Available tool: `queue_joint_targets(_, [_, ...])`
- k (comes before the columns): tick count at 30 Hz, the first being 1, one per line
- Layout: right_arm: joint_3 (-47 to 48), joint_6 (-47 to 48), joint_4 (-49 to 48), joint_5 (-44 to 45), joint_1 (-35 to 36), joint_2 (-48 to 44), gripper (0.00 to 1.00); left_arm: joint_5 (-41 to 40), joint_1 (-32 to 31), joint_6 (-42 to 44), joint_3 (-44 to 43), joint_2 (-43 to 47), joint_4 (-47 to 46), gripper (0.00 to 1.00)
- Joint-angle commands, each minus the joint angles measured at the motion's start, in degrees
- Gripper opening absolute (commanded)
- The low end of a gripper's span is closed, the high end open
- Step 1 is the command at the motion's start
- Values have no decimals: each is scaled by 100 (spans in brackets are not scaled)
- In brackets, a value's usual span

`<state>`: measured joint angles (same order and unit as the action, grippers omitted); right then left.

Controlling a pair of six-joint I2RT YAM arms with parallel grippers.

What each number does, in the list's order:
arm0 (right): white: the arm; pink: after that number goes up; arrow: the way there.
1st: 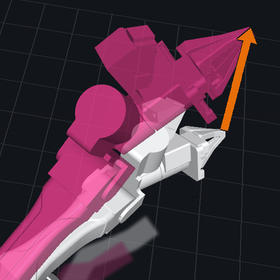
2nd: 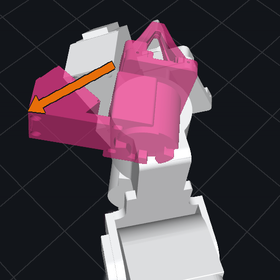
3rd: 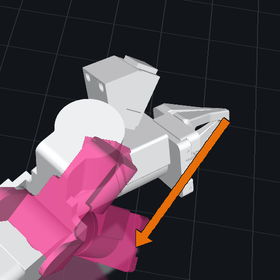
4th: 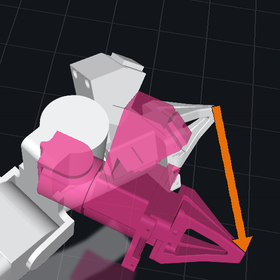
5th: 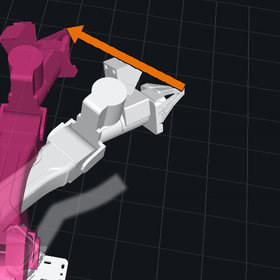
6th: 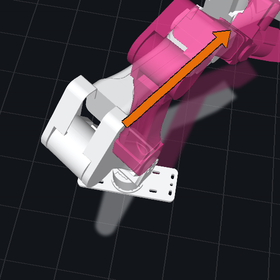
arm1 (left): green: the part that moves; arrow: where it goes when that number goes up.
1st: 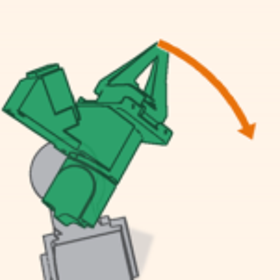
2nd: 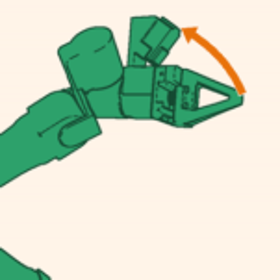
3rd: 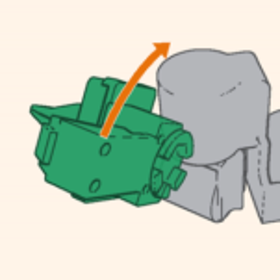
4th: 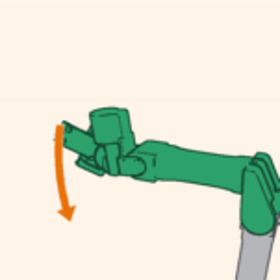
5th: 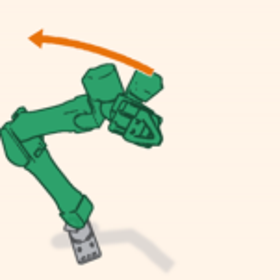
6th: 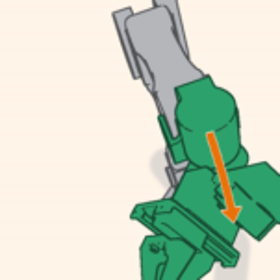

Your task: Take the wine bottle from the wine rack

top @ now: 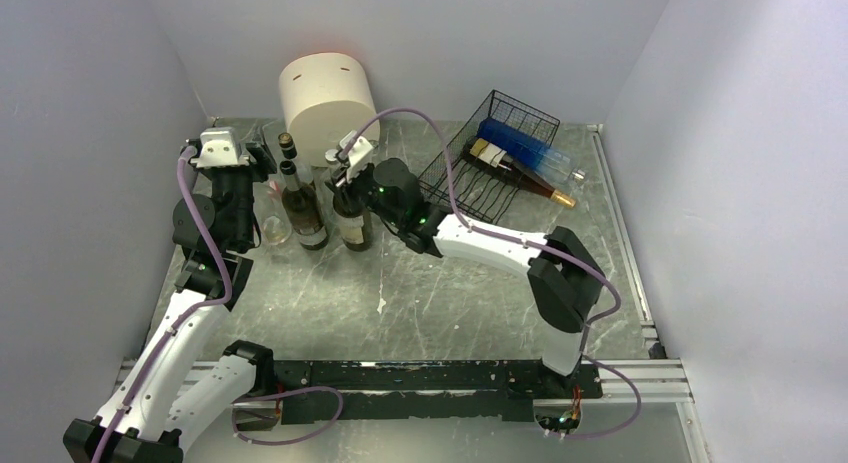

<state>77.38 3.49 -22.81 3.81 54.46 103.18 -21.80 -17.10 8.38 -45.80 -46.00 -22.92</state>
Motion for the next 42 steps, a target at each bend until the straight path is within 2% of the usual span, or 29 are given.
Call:
queue_joint_targets(1, [523,181,-741,-91,0,68,0,-93,-30,71,-56,65,-195,67])
queue_joint_targets(19, [846,390,-684,-28,113,576,1,-96,-30,67,-55,100,-202,68])
queue_joint_targets(23, [799,417,-583,64,127,540,17,-47,-30,29,-65,100,-177,67])
queue_joint_targets(26, [796,384,-490,194,135,468,33,-47,-34,23,-64,85,-165,67])
queue_joint_targets(31, [943,331,-125,449,143,317,50,-42,-30,23,-75,78,-160,67])
queue_joint_targets(37, [889,308,272,531,136,-162,61,-15,-30,14,-78,91,-149,67])
queue_joint_targets(42, [488,304,582,620,140,-1026,65,-24,-32,9,-81,67,-143,67])
